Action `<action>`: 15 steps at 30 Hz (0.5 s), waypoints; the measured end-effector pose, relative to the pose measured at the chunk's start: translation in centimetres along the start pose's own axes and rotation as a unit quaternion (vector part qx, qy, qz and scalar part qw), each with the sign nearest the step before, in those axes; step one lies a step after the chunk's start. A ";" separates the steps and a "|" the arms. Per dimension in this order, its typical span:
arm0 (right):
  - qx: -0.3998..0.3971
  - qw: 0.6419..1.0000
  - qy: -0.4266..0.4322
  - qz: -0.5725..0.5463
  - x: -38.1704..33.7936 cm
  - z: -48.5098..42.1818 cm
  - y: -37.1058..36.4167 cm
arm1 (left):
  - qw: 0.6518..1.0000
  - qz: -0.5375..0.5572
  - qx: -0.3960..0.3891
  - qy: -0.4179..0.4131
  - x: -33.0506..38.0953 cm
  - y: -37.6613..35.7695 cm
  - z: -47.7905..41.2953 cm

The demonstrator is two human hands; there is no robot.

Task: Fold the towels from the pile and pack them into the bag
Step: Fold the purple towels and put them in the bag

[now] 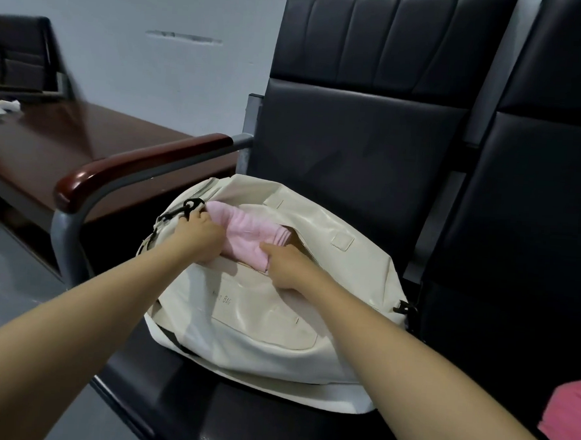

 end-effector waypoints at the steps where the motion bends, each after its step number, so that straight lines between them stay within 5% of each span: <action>1: 0.004 1.000 0.008 -0.028 0.0 0.8 0.5 | 1.000 0.014 0.001 -0.003 0.1 0.5 0.7; 6: 0.138 0.978 0.018 -0.157 1.5 8.5 5.8 | 0.976 0.203 0.041 -0.064 3.2 5.7 6.9; 15: 0.241 0.957 -0.121 -0.110 13.4 31.4 11.0 | 0.912 0.343 0.026 -0.224 18.5 10.0 22.7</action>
Point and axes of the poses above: each hand's wrist, its own z-axis away from the middle knuckle, its own y-axis out of the back of the hand, x = y × z, the point moved 9 cm from there along -z, towards the middle knuckle, and after that the axes turned 11 degrees about y, right-handed, at the moved point
